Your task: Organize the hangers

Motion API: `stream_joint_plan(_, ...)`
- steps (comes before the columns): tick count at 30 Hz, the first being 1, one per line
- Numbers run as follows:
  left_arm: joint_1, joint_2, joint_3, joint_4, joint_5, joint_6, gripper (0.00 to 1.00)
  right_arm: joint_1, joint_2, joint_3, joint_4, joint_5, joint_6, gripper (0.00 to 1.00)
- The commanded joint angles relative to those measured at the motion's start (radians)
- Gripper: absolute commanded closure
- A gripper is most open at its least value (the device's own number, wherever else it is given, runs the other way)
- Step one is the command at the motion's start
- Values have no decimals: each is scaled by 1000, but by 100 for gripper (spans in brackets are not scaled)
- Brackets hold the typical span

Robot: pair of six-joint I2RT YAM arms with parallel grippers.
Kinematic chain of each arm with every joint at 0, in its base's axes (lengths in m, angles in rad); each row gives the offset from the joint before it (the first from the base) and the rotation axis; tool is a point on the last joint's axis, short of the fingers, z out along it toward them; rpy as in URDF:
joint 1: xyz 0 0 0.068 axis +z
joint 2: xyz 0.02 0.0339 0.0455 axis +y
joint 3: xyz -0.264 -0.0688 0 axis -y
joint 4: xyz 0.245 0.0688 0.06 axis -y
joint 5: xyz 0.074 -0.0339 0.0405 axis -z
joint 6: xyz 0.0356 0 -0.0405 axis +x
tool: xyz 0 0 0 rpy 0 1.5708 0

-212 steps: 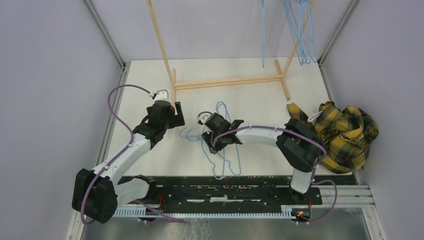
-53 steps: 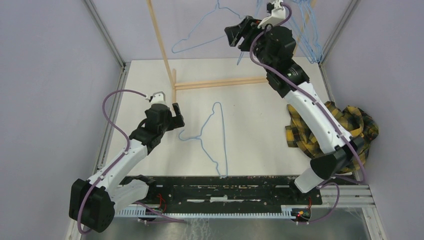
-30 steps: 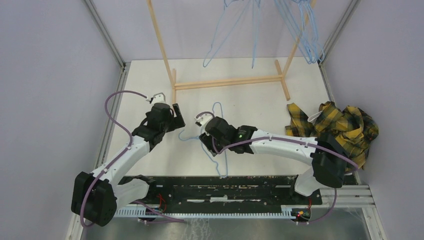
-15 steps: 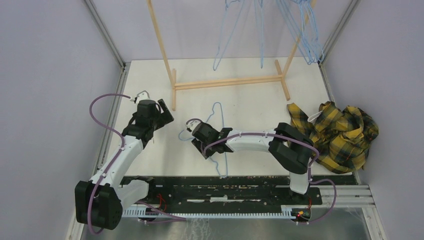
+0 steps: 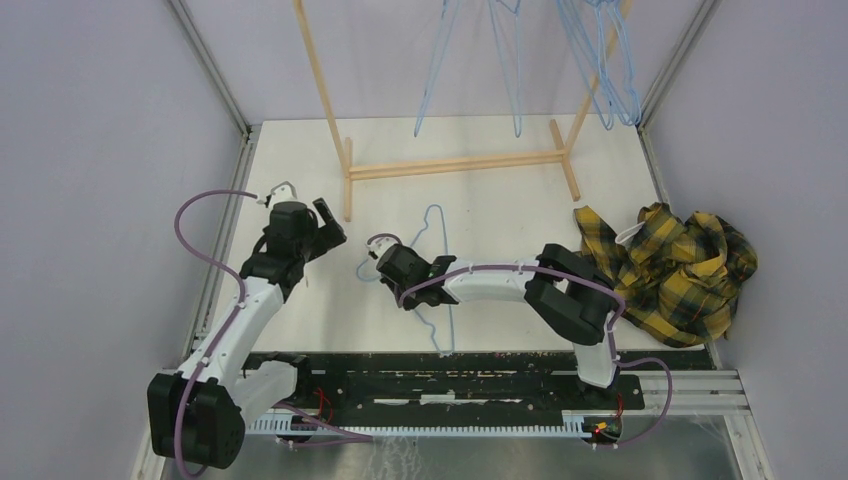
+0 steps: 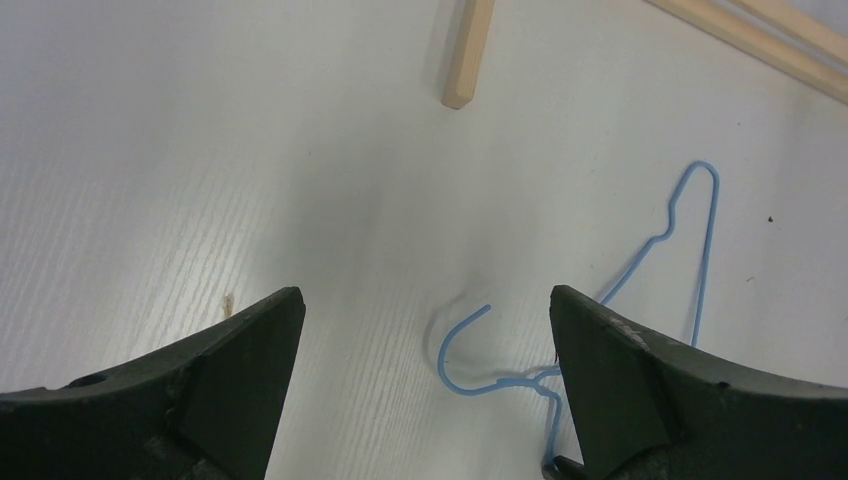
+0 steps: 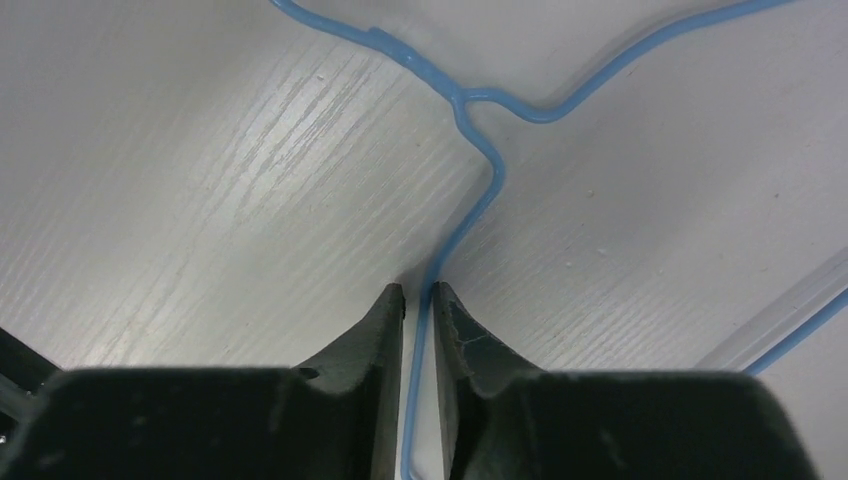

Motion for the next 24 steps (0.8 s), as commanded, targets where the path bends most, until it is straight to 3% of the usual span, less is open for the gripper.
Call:
stream_joint_plan(1, 8, -45, -11, 35, 15, -1, 1, 4, 63, 9, -62, 101, 23, 90)
stream_joint_plan(2, 9, -51, -15, 36, 14, -1, 1, 5, 73, 11, -73, 110, 23, 98)
stream_joint_plan(3, 10, -56, -20, 37, 13, -1, 1, 4, 78, 12, -79, 118, 27, 99)
stream_joint_plan(7, 15, -68, -22, 29, 7, 1, 1, 3, 41, -1, -80, 121, 30, 100)
stream_joint_plan(12, 16, -99, -14, 12, -2, 1, 1, -37, -131, -15, -75, 143, 36, 100)
stream_joint_plan(18, 19, -142, -7, -10, 0, 3, 1, -202, -292, -21, -42, -81, 114, 99)
stream_joint_plan(24, 18, -158, -27, -4, 9, -8, 1, -262, -288, 41, -62, -193, 119, 99)
